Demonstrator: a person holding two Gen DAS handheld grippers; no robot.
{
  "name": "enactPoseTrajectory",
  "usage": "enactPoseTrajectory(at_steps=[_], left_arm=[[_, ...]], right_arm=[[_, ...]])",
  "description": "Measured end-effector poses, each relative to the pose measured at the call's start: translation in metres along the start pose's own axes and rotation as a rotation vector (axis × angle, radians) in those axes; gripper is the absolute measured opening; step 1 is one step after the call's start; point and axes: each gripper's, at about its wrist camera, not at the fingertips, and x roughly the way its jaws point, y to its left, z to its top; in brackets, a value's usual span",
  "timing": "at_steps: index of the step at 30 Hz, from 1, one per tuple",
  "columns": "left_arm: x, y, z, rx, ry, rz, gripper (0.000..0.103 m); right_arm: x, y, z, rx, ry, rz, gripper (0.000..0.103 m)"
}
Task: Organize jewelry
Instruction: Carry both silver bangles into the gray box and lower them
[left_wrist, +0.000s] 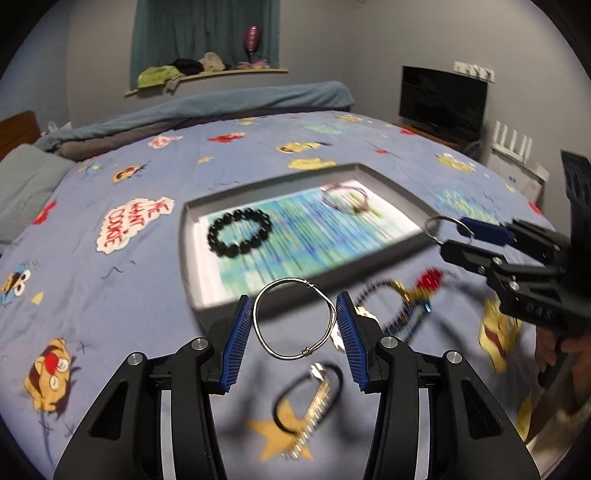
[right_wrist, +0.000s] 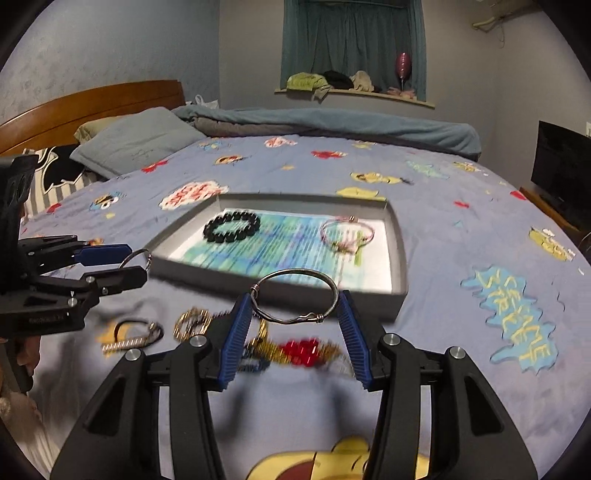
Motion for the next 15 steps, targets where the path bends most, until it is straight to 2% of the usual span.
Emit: enactPoseTrajectory(at_steps=[10, 15], left_arm=[[0.037, 0.022, 0.046, -0.042, 0.011, 0.072, 0.049], [0.061, 0.037, 0.055, -0.093, 0.039, 0.101, 0.049]], right_arm=[[0.04, -0.021, 0.05, 0.044, -0.012, -0.1, 0.048], [0.06, -0.029, 0.058, 0.09, -0.004, -0.131, 0.048]])
